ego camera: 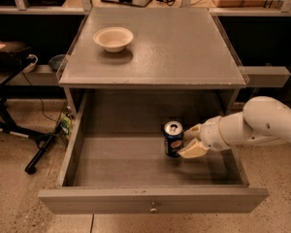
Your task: Place pepsi can into top drawer
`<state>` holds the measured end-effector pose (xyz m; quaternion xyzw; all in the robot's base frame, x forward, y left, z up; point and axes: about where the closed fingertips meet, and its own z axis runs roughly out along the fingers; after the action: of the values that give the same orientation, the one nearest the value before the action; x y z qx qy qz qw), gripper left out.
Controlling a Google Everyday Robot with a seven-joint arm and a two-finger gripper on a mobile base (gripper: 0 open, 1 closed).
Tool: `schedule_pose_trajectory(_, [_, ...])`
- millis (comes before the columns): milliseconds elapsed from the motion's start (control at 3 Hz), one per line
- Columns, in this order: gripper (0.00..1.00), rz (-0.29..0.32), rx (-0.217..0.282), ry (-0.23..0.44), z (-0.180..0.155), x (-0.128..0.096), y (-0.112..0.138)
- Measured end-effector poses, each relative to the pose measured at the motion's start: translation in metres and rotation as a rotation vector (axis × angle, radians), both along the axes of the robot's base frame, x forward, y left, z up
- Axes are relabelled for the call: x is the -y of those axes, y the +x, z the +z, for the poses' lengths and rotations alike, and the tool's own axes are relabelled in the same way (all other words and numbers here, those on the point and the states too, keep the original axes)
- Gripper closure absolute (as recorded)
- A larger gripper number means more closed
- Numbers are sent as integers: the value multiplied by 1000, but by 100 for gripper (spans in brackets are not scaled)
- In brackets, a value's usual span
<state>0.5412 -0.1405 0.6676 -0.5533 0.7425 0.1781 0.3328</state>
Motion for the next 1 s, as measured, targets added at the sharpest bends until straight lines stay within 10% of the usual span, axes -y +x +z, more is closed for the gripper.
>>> schedule_pose_trajectory(1000, [0, 0, 0, 0, 0, 0, 0])
